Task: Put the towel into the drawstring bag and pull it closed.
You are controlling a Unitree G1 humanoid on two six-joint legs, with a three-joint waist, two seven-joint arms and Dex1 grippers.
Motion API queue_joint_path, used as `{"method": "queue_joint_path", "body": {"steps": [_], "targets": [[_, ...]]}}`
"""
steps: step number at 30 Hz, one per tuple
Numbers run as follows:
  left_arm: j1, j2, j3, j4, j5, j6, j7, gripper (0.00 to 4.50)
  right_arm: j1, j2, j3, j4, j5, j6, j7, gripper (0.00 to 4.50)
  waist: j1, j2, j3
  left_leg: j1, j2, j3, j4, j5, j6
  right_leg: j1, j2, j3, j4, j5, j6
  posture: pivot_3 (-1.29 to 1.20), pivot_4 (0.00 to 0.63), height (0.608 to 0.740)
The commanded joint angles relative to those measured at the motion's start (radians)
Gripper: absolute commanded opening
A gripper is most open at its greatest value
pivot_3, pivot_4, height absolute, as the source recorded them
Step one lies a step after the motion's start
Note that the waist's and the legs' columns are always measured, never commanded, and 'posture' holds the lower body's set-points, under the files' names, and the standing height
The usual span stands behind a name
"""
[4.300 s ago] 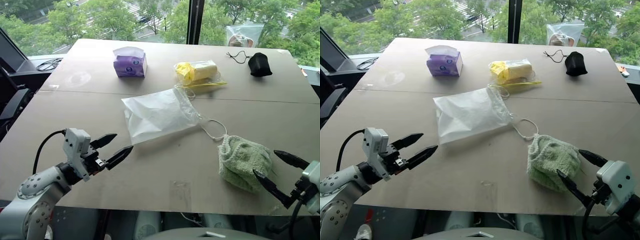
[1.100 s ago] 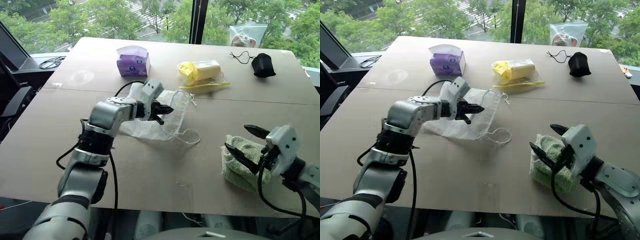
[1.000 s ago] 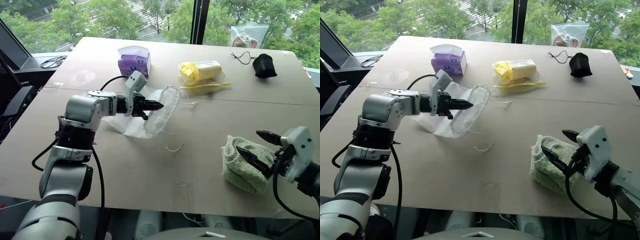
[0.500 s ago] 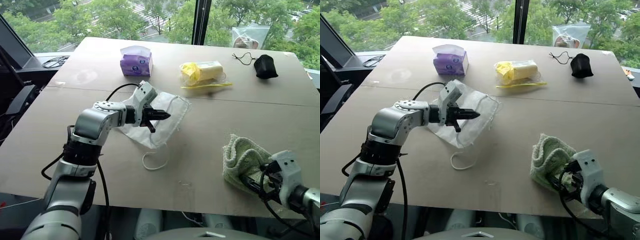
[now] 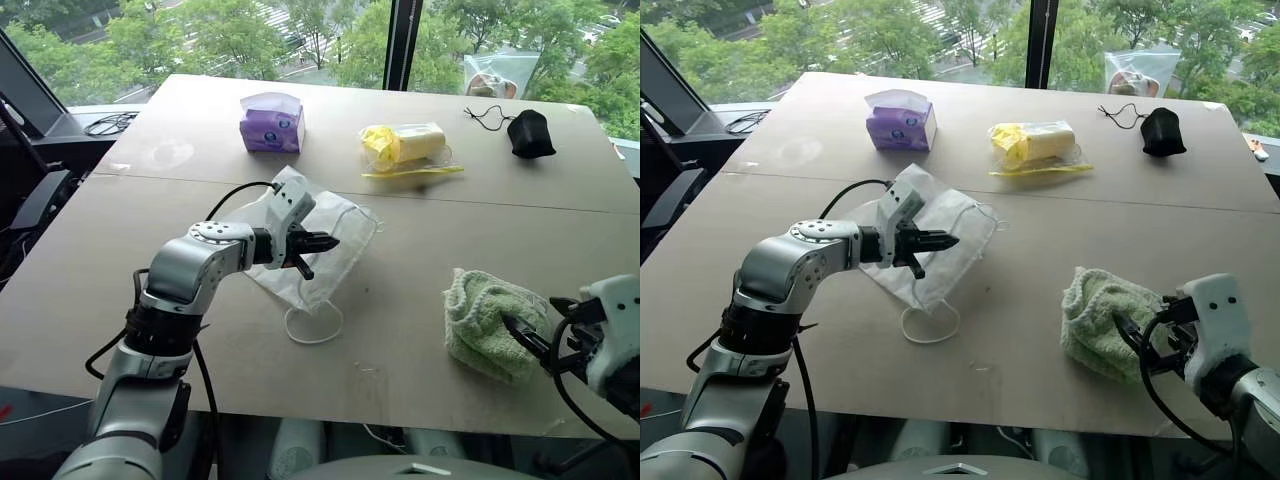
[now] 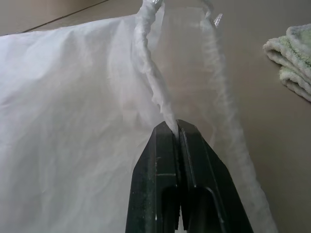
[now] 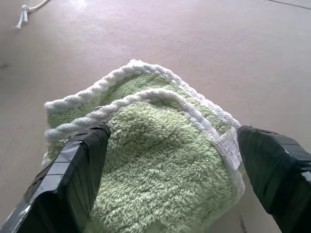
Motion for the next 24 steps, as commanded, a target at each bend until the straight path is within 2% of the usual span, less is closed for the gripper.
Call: {"method": "queue_joint_path", "body": {"steps": [1, 3, 5, 7, 12, 13, 16, 20, 22, 23, 24], "targets": [[-0.025, -0.015, 0.005, -0.014, -0.009, -0.014, 0.005, 0.04, -0.005, 0.035, 0.036, 0.016, 0.004, 0.053, -0.156, 4.5, 0.0, 0.0, 0.0, 0.0, -0.001, 0.001, 0.0, 0.0, 0.0, 0.0, -0.001, 0.0, 0.0, 0.0, 0.0, 0.0, 0.15, 0.74], [-0.026, -0.021, 0.002, -0.018, -0.005, -0.013, 0.01, 0.04, -0.037, 0.104, 0.135, 0.052, 0.032, 0.065, -0.228, 4.5, -0.003, 0.0, 0.0, 0.0, -0.001, 0.001, 0.0, 0.0, 0.0, 0.0, -0.001, 0.001, -0.001, 0.0, 0.0, 0.0, 0.15, 0.74], [-0.027, -0.022, 0.007, -0.028, -0.008, -0.005, 0.016, 0.04, -0.07, 0.174, 0.212, 0.105, -0.009, 0.091, -0.304, 4.5, -0.007, 0.0, 0.0, 0.0, 0.0, 0.001, 0.0, 0.0, 0.0, -0.001, -0.004, 0.001, 0.0, 0.0, 0.0, 0.0, 0.15, 0.74], [-0.026, -0.02, 0.012, -0.035, -0.01, 0.001, 0.021, 0.04, -0.086, 0.212, 0.239, 0.147, -0.033, 0.106, -0.344, 4.5, -0.011, 0.001, 0.0, 0.0, 0.0, 0.0, 0.0, 0.0, 0.0, -0.001, -0.004, 0.001, 0.0, 0.0, 0.0, 0.0, 0.15, 0.74], [0.0, -0.014, 0.013, -0.078, -0.017, -0.007, 0.025, 0.04, -0.118, 0.151, 0.394, 0.214, -0.139, 0.07, -0.245, 4.5, -0.017, -0.004, -0.003, 0.001, 0.0, 0.001, 0.0, 0.0, 0.0, 0.0, -0.002, 0.001, 0.0, 0.0, 0.001, 0.0, 0.15, 0.74], [0.003, -0.01, 0.007, -0.083, -0.013, -0.012, 0.023, 0.0, -0.128, 0.142, 0.42, 0.228, -0.167, 0.05, -0.225, 3.98, -0.018, -0.006, -0.004, 0.002, 0.0, 0.002, 0.0, 0.0, 0.0, 0.0, -0.002, 0.002, 0.0, 0.0, 0.001, 0.0, 0.15, 0.74], [0.008, 0.002, -0.012, -0.086, 0.008, -0.036, 0.023, 0.0, -0.16, 0.092, 0.51, 0.26, -0.272, -0.026, -0.159, 3.1, -0.02, -0.009, -0.006, 0.003, 0.001, 0.002, 0.0, 0.0, 0.0, 0.001, -0.002, 0.003, 0.0, 0.0, 0.0, 0.0, 0.15, 0.74], [0.02, 0.016, -0.028, -0.076, 0.052, -0.096, 0.033, 0.0, -0.184, -0.045, 0.692, 0.295, -0.503, -0.167, -0.078, 1.22, -0.022, -0.011, -0.007, 0.006, 0.001, 0.002, 0.001, 0.0, 0.0, 0.001, -0.001, 0.004, 0.0, 0.0, -0.004, 0.0, 0.15, 0.74], [0.036, 0.013, -0.026, -0.073, 0.071, -0.14, 0.043, 0.0, -0.187, -0.06, 0.729, 0.306, -0.565, -0.257, -0.031, 0.31, -0.021, -0.013, -0.009, 0.007, 0.001, 0.002, 0.001, 0.0, 0.0, 0.002, -0.001, 0.005, 0.0, 0.0, -0.005, 0.0, 0.15, 0.74], [0.043, 0.013, -0.027, -0.072, 0.074, -0.147, 0.043, 0.0, -0.192, -0.047, 0.729, 0.31, -0.578, -0.301, -0.009, 0.07, -0.021, -0.014, -0.009, 0.007, 0.001, 0.002, 0.001, 0.0, 0.0, 0.002, -0.001, 0.005, 0.0, 0.0, -0.005, 0.0, 0.15, 0.74], [0.056, 0.012, -0.026, -0.077, 0.079, -0.162, 0.047, 0.0, -0.201, -0.037, 0.73, 0.31, -0.591, -0.359, 0.03, 0.05, -0.021, -0.014, -0.009, 0.007, 0.001, 0.002, 0.001, 0.0, 0.0, 0.002, -0.001, 0.005, 0.0, 0.0, -0.005, 0.0, 0.15, 0.74]]}}
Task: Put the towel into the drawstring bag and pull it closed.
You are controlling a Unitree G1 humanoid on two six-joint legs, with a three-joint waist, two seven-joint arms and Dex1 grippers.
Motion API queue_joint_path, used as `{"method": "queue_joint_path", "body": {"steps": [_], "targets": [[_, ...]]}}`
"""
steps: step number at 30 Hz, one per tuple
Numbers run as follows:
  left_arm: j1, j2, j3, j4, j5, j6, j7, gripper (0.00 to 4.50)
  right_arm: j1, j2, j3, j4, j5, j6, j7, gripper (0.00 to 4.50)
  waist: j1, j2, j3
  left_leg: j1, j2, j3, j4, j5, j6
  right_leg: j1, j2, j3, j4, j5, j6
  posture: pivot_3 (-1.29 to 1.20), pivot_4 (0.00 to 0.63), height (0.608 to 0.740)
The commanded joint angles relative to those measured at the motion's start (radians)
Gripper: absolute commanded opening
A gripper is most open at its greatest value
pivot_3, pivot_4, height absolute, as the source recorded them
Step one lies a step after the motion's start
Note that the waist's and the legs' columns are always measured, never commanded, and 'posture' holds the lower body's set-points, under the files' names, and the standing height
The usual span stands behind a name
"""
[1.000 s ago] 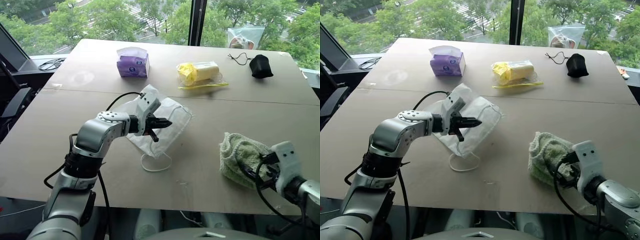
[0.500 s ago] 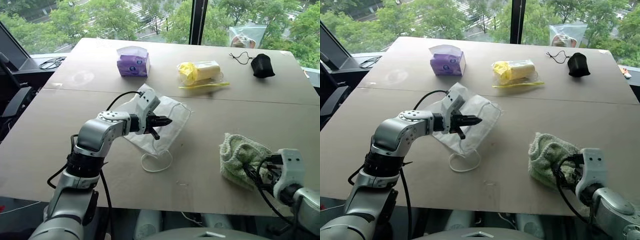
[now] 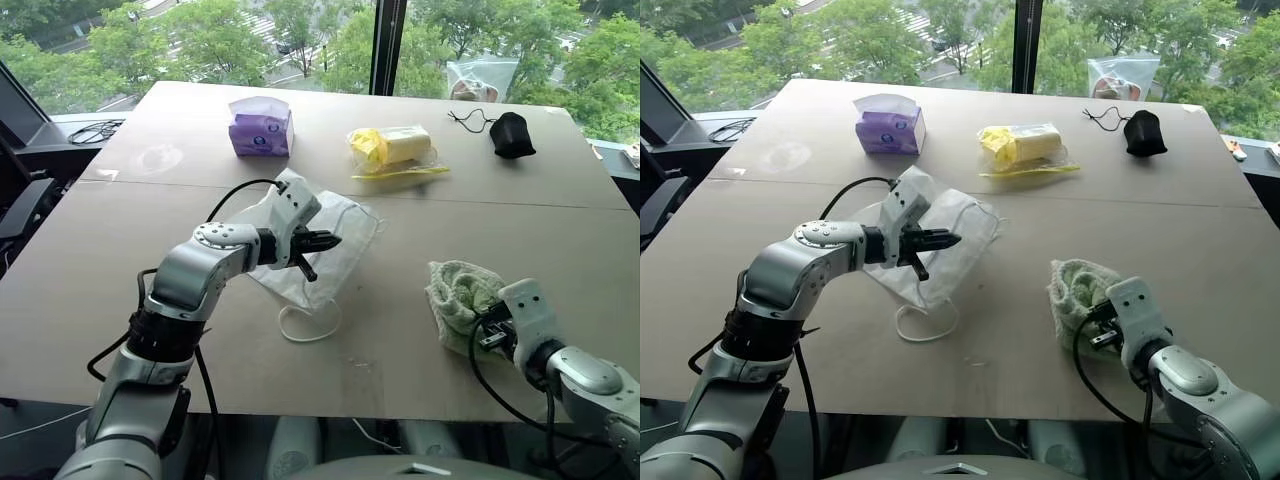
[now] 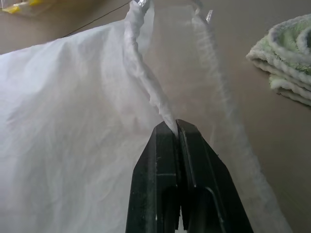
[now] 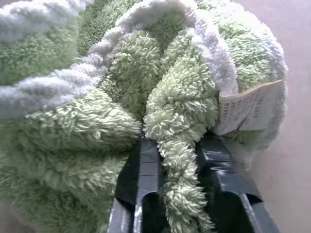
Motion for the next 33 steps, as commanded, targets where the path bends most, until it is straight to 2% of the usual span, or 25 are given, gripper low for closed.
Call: {"method": "queue_joint_path", "body": {"steps": [1, 4, 7, 9, 17, 21, 24, 28, 33], "targets": [[0.024, -0.001, 0.014, -0.034, 0.02, -0.07, 0.009, 0.0, -0.022, 0.03, 0.04, 0.067, -0.085, -0.18, 0.111, 0.05, 0.0, 0.0, 0.0, 0.0, 0.0, 0.0, 0.0, 0.0, 0.0, 0.0, 0.0, 0.0, 0.0, 0.0, 0.0, 0.0, 0.15, 0.74], [0.05, -0.007, 0.012, -0.019, 0.036, -0.103, 0.015, 0.0, -0.088, 0.095, 0.021, 0.083, -0.101, -0.339, 0.197, 0.05, 0.003, 0.005, 0.003, -0.002, 0.0, 0.001, 0.0, 0.0, 0.0, -0.002, 0.0, 0.0, 0.0, 0.0, 0.001, 0.0, 0.15, 0.74], [0.061, -0.004, -0.015, 0.013, 0.073, -0.16, 0.009, 0.0, -0.163, 0.153, 0.02, 0.098, -0.084, -0.43, 0.29, 0.05, 0.01, 0.013, 0.009, -0.006, -0.001, 0.0, -0.001, 0.0, 0.0, -0.005, 0.002, 0.0, 0.0, 0.002, 0.004, 0.0, 0.15, 0.74], [0.054, -0.021, -0.022, 0.035, 0.078, -0.172, 0.008, 0.0, -0.219, 0.204, 0.034, 0.116, -0.042, -0.477, 0.355, 0.05, 0.012, 0.014, 0.009, -0.006, -0.001, 0.0, -0.002, 0.0, 0.0, -0.005, 0.003, 0.0, 0.0, 0.002, 0.004, 0.0, 0.15, 0.74], [0.022, -0.059, -0.067, 0.056, 0.104, -0.228, -0.027, 0.0, -0.404, 0.358, 0.215, 0.395, -0.127, -0.611, 0.555, 0.05, 0.012, 0.015, 0.011, -0.01, -0.003, 0.0, -0.001, -0.002, 0.003, -0.005, 0.003, -0.002, -0.003, 0.003, 0.002, 0.0, 0.15, 0.74], [0.003, -0.088, -0.01, 0.014, 0.05, -0.207, -0.026, 0.0, -0.458, 0.357, 0.33, 0.565, -0.273, -0.693, 0.632, 0.05, 0.011, 0.016, 0.011, -0.009, -0.003, 0.0, -0.001, -0.002, 0.003, -0.006, 0.002, -0.002, -0.002, 0.003, 0.002, 0.0, 0.15, 0.74], [0.008, -0.09, 0.018, -0.017, 0.022, -0.201, -0.036, 0.0, -0.505, 0.365, 0.352, 0.664, -0.333, -0.742, 0.657, 0.05, 0.011, 0.016, 0.011, -0.009, -0.003, 0.0, -0.001, -0.002, 0.003, -0.006, 0.002, -0.002, -0.002, 0.002, 0.002, 0.0, 0.15, 0.74], [0.006, -0.088, 0.033, -0.026, 0.009, -0.193, -0.037, 0.0, -0.627, 0.292, 0.462, 0.833, -0.547, -0.9, 0.74, 0.05, 0.007, 0.017, 0.011, -0.007, -0.003, 0.001, -0.001, -0.002, 0.003, -0.005, 0.002, 0.0, -0.001, 0.003, 0.002, 0.0, 0.15, 0.74], [-0.012, -0.064, 0.023, -0.057, 0.004, -0.168, -0.059, 0.0, -0.752, 0.286, 0.517, 0.942, -0.705, -0.908, 0.738, 0.05, 0.007, 0.017, 0.011, -0.005, -0.003, 0.001, 0.0, -0.002, 0.003, -0.004, 0.003, -0.001, 0.001, 0.003, 0.002, 0.0, 0.15, 0.74]]}}
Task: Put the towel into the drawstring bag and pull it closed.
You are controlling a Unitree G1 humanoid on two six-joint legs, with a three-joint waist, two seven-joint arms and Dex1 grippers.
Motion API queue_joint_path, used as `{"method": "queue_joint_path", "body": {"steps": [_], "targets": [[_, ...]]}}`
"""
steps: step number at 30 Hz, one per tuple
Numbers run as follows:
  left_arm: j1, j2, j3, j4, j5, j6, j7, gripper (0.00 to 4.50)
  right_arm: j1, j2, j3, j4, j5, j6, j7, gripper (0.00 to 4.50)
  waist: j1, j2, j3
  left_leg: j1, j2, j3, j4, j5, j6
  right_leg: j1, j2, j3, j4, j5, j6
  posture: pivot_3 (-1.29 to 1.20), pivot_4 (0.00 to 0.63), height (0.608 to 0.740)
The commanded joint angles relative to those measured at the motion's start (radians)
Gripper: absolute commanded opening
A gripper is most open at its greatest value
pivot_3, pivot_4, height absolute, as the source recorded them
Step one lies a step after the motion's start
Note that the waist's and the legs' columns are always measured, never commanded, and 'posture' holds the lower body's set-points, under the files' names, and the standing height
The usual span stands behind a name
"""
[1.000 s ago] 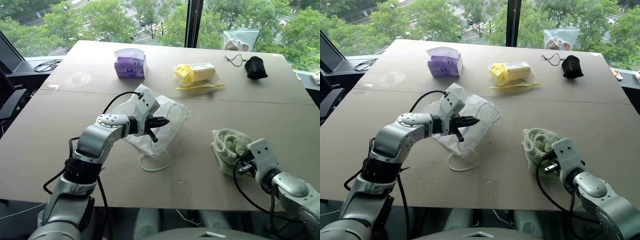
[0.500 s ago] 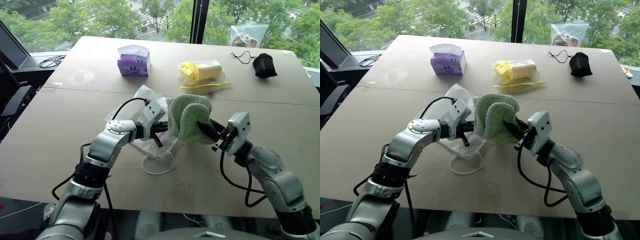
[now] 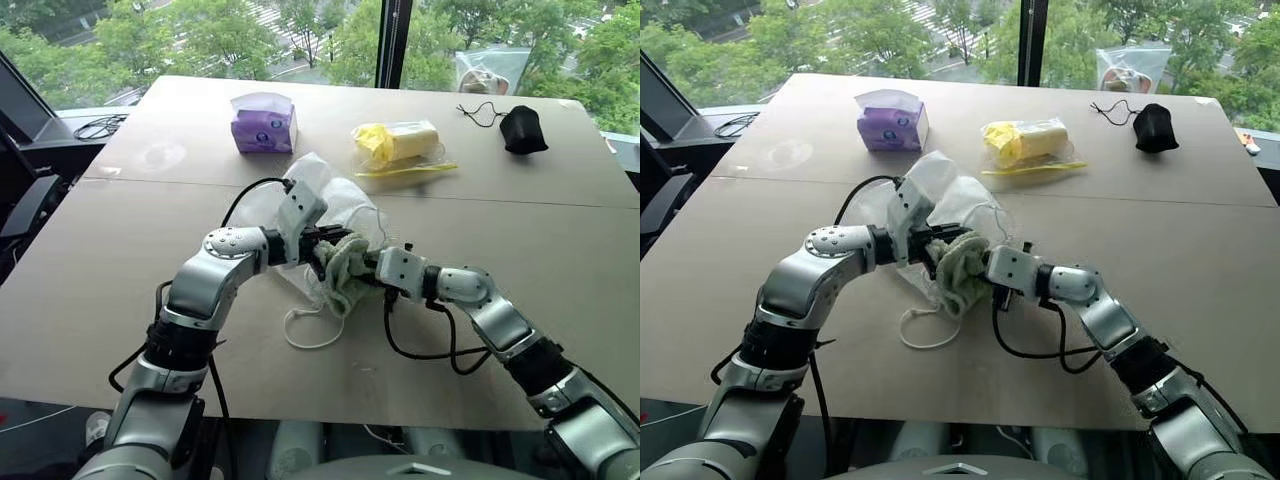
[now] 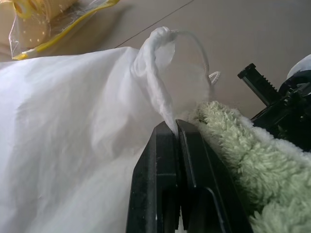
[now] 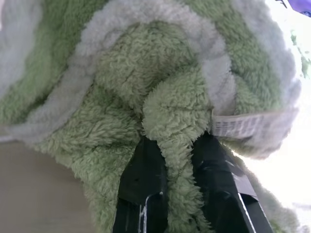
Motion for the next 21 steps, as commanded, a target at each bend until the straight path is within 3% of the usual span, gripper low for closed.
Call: {"method": "queue_joint_path", "body": {"steps": [1, 11, 16, 21], "targets": [[-0.027, 0.025, -0.008, -0.088, -0.018, -0.005, -0.037, 0.0, -0.033, 0.008, 0.027, 0.079, -0.104, 0.056, -0.008, 0.05, 0.001, 0.0, 0.0, 0.0, 0.0, 0.0, 0.0, 0.0, 0.0, 0.0, 0.0, 0.0, 0.001, 0.0, 0.0, 0.0, 0.15, 0.74], [-0.031, 0.1, 0.013, -0.212, -0.079, 0.057, -0.089, 0.0, -0.074, -0.003, 0.025, 0.04, -0.208, 0.291, 0.016, 0.05, 0.004, 0.001, -0.001, 0.002, 0.001, 0.0, 0.001, 0.0, 0.0, 0.002, -0.002, 0.0, 0.001, 0.0, 0.0, 0.0, 0.15, 0.74], [-0.011, 0.179, -0.033, -0.27, -0.105, 0.175, -0.113, 0.0, -0.061, 0.186, -0.184, -0.002, 0.061, 0.563, -0.018, 0.05, 0.001, 0.0, -0.001, 0.003, 0.001, -0.001, 0.002, 0.0, -0.001, 0.003, -0.002, 0.0, 0.002, 0.001, -0.001, 0.0, 0.15, 0.74], [0.06, 0.249, -0.027, -0.24, -0.08, 0.184, -0.11, 0.0, -0.059, 0.328, -0.438, -0.032, 0.302, 0.799, -0.091, 0.05, -0.004, 0.001, -0.001, 0.002, 0.002, -0.001, 0.001, 0.0, -0.001, 0.002, -0.002, 0.0, 0.001, 0.001, -0.001, 0.0, 0.15, 0.74]]}}
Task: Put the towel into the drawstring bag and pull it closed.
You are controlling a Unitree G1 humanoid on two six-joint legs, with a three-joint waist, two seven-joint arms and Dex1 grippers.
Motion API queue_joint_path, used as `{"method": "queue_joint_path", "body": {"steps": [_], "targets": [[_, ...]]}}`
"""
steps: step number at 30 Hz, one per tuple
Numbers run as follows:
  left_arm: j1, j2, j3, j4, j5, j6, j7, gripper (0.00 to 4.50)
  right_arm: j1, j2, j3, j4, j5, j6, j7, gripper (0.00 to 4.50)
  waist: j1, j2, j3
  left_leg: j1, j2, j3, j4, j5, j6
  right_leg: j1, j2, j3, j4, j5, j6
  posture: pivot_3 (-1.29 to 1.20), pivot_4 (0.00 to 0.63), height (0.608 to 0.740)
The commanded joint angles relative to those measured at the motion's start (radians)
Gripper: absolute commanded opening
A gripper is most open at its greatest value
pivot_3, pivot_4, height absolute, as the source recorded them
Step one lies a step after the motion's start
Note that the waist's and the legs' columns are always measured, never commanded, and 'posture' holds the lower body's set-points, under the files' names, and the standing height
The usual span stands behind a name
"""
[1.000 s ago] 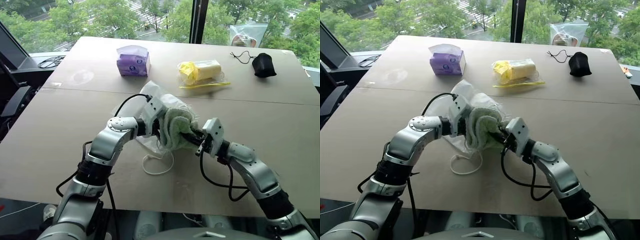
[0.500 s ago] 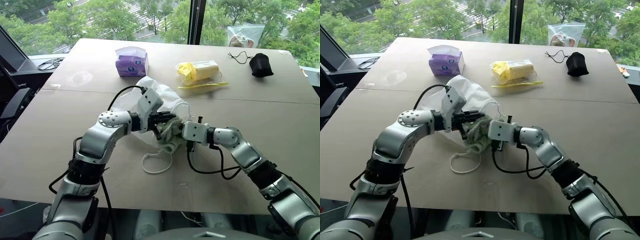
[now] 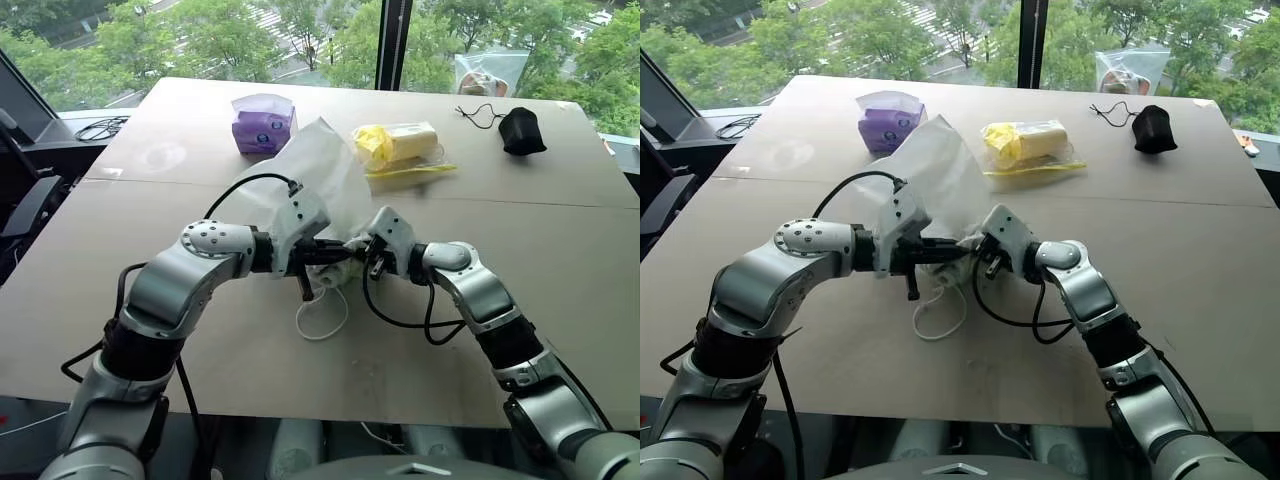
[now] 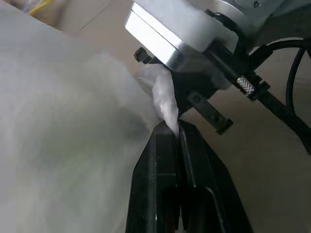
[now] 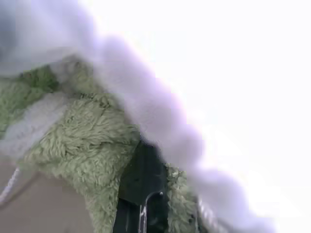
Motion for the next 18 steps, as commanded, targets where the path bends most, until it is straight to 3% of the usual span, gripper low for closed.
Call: {"method": "queue_joint_path", "body": {"steps": [1, 6, 11, 15, 16, 17, 18], "targets": [[0.056, 0.067, 0.016, 0.008, 0.015, 0.008, -0.006, 0.0, 0.008, 0.117, -0.262, -0.017, 0.241, 0.254, -0.098, 0.05, 0.001, 0.001, 0.001, -0.001, 0.001, 0.0, -0.001, 0.0, 0.0, -0.002, -0.001, 0.0, 0.0, 0.0, 0.0, 0.0, 0.15, 0.74], [0.033, 0.094, 0.054, 0.053, -0.001, -0.029, -0.036, 0.0, -0.01, 0.18, -0.395, -0.04, 0.385, 0.419, -0.173, 0.05, 0.004, 0.001, 0.001, -0.004, -0.001, 0.0, -0.002, 0.0, 0.0, -0.003, -0.001, -0.001, -0.002, 0.0, 0.0, 0.0, 0.15, 0.74], [-0.099, -0.049, 0.065, 0.085, -0.108, 0.107, 0.017, 0.0, -0.077, 0.343, -0.485, -0.019, 0.502, 0.504, -0.31, 0.05, 0.005, 0.001, 0.002, -0.007, -0.001, -0.001, -0.001, 0.0, 0.0, -0.005, -0.001, -0.002, -0.001, 0.0, 0.0, 0.0, 0.15, 0.74], [-0.135, -0.145, 0.076, 0.076, -0.152, 0.186, 0.08, 0.0, -0.093, 0.382, -0.41, 0.037, 0.481, 0.389, -0.302, 0.05, -0.001, 0.002, 0.002, -0.007, -0.002, -0.001, -0.002, 0.0, 0.0, -0.005, 0.001, -0.001, -0.002, 0.0, 0.0, 0.0, 0.15, 0.74], [-0.132, -0.143, 0.075, 0.075, -0.153, 0.191, 0.083, 0.0, -0.09, 0.384, -0.409, 0.037, 0.494, 0.381, -0.299, 1.05, -0.003, 0.002, 0.002, -0.008, -0.002, 0.0, -0.002, 0.0, 0.0, -0.006, 0.001, -0.001, -0.002, 0.0, 0.0, 0.0, 0.15, 0.74], [-0.127, -0.138, 0.077, 0.072, -0.153, 0.195, 0.085, 0.0, -0.087, 0.388, -0.415, 0.034, 0.504, 0.358, -0.306, 1.36, -0.006, 0.002, 0.002, -0.01, -0.002, 0.0, -0.002, 0.0, 0.0, -0.008, 0.001, -0.001, -0.002, 0.0, 0.0, 0.0, 0.15, 0.74], [-0.124, -0.135, 0.098, 0.082, -0.162, 0.213, 0.092, 0.0, -0.079, 0.373, -0.408, 0.015, 0.491, 0.333, -0.317, 1.95, -0.006, 0.002, 0.002, -0.014, -0.001, -0.001, -0.002, 0.0, 0.0, -0.013, 0.001, -0.001, -0.001, 0.0, 0.0, 0.0, 0.15, 0.74]]}}
